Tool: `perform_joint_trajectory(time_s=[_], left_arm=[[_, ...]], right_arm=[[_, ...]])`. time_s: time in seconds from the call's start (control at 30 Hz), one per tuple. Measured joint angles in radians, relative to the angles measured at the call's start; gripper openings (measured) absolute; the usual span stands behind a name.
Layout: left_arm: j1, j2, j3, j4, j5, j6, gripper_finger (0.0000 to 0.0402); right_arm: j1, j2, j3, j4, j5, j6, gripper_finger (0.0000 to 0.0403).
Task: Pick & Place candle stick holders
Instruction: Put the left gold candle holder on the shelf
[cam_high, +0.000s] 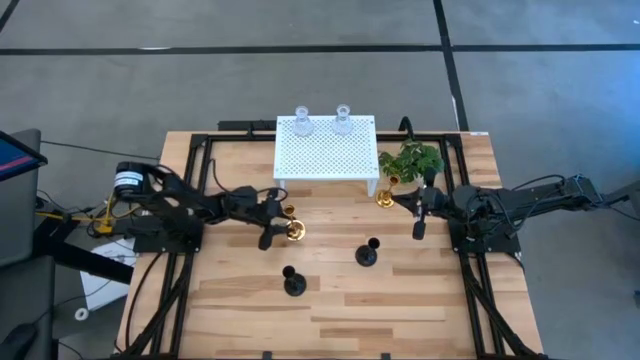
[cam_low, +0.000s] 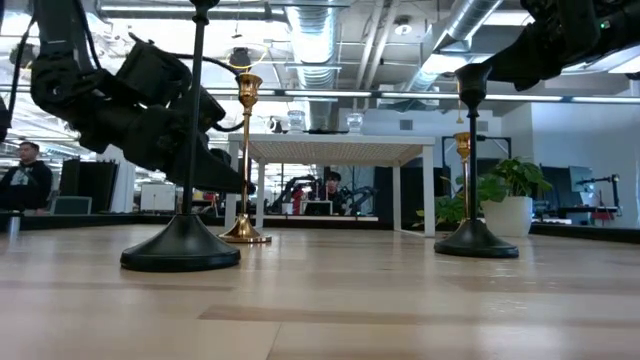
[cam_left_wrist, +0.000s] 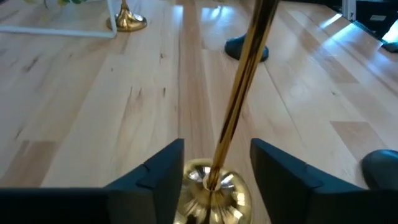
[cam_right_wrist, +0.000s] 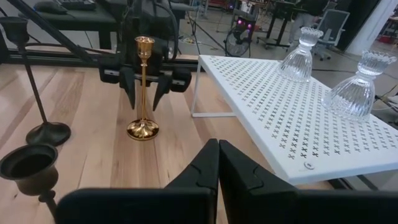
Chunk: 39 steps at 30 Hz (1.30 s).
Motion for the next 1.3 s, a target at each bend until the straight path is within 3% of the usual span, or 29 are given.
perform_joint_trajectory(time_s=[0.23, 0.4, 1.07, 1.3], left_arm=[[-0.001, 0.033, 0.005, 0.008, 0.001, -0.002, 0.0221], [-0.001, 0.032, 0.005, 0.02, 0.0, -0.002, 0.0216], [-0.001, 0.032, 0.005, 0.026, 0.0, -0.008, 0.0033], [-0.005, 0.026, 0.005, 0.03, -0.043, -0.092, 0.0019]], right_arm=[[0.0, 0.0, 0.0, -0.003, 0.0, 0.0, 0.0], [0.0, 0.0, 0.0, -0.003, 0.0, 0.0, 0.0], [0.0, 0.0, 0.0, -0.003, 0.0, 0.0, 0.0], [0.0, 0.0, 0.0, -0.002, 0.0, 0.0, 0.0]])
